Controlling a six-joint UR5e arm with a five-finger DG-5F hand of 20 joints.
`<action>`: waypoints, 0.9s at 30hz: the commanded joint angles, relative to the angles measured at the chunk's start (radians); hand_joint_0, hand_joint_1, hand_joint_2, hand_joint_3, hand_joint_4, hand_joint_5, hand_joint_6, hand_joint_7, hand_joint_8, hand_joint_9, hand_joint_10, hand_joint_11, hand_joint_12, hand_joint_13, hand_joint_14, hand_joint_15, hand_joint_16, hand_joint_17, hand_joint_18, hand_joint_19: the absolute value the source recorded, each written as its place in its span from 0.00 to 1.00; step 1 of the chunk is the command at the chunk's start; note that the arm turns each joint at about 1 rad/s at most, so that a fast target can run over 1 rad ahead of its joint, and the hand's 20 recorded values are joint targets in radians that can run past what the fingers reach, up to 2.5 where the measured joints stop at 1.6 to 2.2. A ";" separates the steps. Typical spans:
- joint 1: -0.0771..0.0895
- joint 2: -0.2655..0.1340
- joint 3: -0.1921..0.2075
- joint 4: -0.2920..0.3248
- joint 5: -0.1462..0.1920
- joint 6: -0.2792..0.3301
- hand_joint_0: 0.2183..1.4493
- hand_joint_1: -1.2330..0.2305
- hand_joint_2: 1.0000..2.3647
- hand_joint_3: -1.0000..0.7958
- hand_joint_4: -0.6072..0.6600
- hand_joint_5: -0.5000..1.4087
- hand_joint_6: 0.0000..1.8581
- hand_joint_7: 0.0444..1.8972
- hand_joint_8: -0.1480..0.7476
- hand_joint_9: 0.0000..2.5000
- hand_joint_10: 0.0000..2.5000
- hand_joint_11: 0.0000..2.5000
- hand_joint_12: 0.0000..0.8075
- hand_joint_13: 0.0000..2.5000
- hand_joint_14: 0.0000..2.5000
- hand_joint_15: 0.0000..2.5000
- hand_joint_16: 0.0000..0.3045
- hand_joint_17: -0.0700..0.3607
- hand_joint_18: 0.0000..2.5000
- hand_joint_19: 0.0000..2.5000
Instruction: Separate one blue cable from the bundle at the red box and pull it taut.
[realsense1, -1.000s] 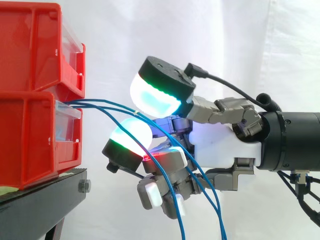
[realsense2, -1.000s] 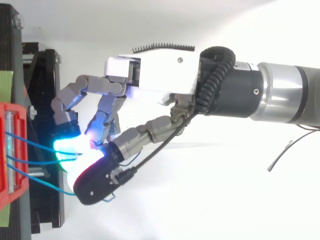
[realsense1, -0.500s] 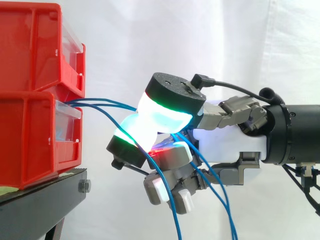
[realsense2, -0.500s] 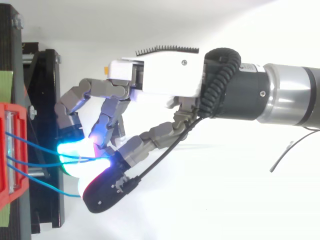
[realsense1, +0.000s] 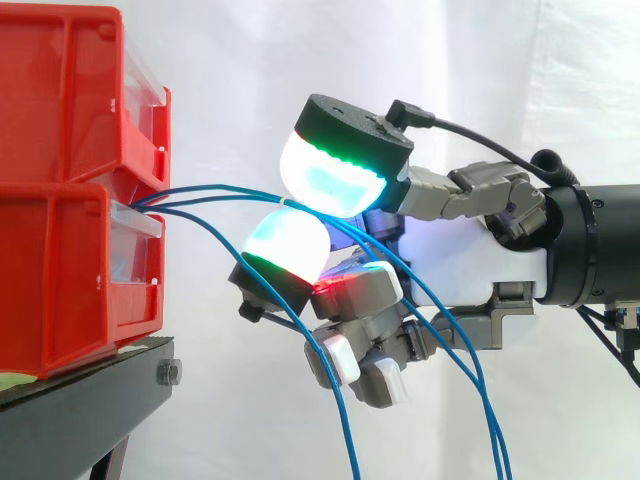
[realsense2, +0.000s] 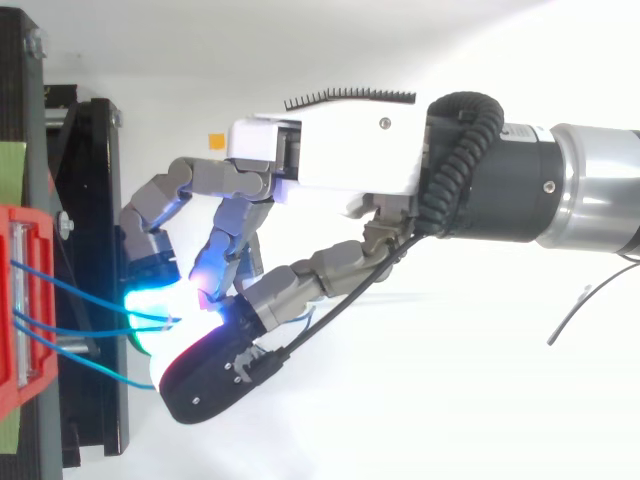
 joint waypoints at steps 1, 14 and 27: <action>0.000 0.000 0.000 0.000 0.000 0.000 0.25 0.38 0.00 0.28 0.59 0.17 0.48 0.58 0.51 0.47 0.01 0.52 0.49 0.42 0.01 0.31 0.19 0.46 0.40 0.36; 0.002 0.000 0.000 -0.002 0.017 0.001 0.41 0.25 0.00 0.32 0.53 0.17 0.48 0.61 0.48 0.45 0.01 0.52 0.47 0.41 0.01 0.30 0.17 0.44 0.38 0.35; 0.005 0.000 -0.002 0.000 0.018 0.001 0.28 0.31 0.00 0.28 0.59 0.17 0.48 0.59 0.50 0.47 0.01 0.52 0.47 0.42 0.01 0.30 0.18 0.44 0.39 0.36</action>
